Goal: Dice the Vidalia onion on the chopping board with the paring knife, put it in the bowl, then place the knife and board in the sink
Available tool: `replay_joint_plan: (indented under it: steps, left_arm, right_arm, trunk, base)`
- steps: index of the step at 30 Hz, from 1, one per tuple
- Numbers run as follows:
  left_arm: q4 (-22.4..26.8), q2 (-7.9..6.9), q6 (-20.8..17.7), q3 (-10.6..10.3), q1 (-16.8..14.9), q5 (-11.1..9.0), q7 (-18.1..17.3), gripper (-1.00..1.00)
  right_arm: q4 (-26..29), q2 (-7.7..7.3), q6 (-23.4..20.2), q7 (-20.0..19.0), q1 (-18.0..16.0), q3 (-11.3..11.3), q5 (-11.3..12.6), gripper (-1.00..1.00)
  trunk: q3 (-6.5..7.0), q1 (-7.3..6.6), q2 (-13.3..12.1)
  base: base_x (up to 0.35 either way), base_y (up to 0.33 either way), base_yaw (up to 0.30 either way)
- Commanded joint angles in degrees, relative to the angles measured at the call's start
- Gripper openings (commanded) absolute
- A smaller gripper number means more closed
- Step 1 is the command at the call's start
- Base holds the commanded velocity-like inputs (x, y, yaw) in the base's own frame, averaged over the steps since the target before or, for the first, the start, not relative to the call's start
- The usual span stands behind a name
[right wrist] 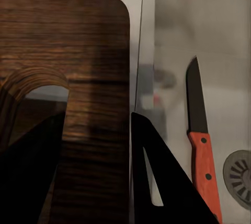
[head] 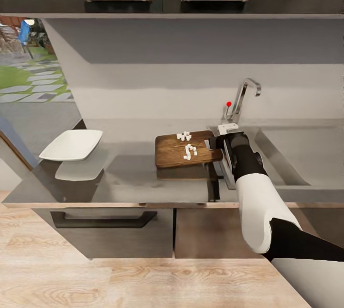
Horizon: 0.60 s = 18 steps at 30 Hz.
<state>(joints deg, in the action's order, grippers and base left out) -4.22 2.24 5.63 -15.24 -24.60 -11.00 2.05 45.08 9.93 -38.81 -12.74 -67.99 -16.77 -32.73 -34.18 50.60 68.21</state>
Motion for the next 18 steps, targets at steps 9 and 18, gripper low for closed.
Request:
replay_joint_plan:
  steps: [9, 18]
  left_arm:
    - [-0.26, 0.05, 0.44, -0.49, -0.09, -0.51, 0.06, 1.0]
    - [-0.26, 0.05, 0.44, -0.49, -0.09, -0.51, 0.06, 1.0]
  right_arm:
    - [0.01, 0.07, -0.12, -0.62, -0.04, -0.28, -0.58, -1.0]
    - [0.01, 0.07, -0.12, -0.62, -0.04, -0.28, -0.58, -1.0]
  trunk:
    - [0.76, 0.0, 0.03]
    - [1.58, 0.0, 0.03]
  base:
    - [0.0, 0.0, 0.0]
    - [0.0, 0.0, 0.004]
